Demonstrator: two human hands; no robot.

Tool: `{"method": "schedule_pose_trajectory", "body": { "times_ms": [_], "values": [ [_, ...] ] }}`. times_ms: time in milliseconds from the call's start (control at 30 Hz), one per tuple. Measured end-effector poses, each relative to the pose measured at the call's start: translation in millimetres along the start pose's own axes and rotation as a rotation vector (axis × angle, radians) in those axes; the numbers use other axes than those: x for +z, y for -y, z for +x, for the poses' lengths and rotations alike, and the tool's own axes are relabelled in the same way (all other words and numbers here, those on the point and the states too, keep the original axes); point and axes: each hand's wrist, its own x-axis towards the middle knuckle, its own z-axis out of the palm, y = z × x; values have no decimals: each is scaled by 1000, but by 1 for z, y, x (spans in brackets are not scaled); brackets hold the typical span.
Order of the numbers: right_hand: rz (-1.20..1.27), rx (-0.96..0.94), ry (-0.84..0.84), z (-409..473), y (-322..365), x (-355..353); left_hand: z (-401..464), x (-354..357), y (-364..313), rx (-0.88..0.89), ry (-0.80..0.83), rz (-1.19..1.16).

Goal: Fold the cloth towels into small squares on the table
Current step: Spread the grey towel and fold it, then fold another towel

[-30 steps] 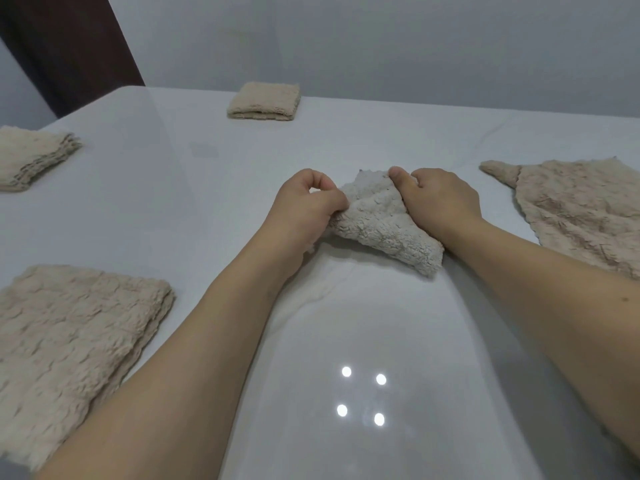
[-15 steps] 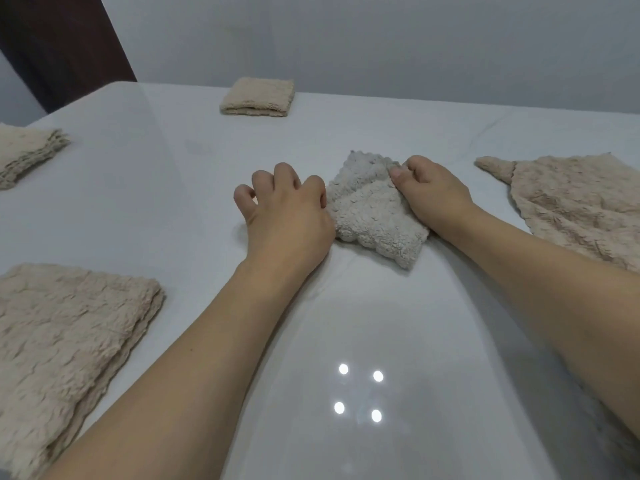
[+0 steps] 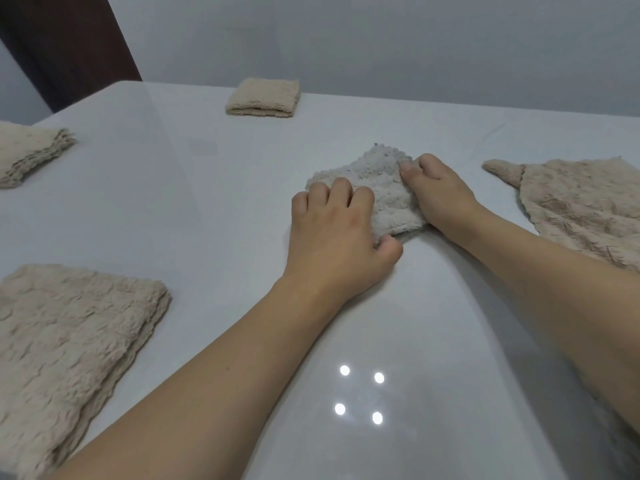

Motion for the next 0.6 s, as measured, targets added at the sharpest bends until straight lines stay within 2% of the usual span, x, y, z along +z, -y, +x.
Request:
{"method": "schedule_pose_trajectory", "body": {
  "times_ms": [167, 433, 600],
  "values": [
    [109, 21, 33, 2, -1, 0, 2, 2, 3, -22, -52, 47],
    [-265, -75, 4, 5, -1, 5, 5, 2, 5, -21, -10, 123],
    [-369, -137, -16, 4, -1, 5, 5, -3, 3, -90, 155, -3]
  ]
}}
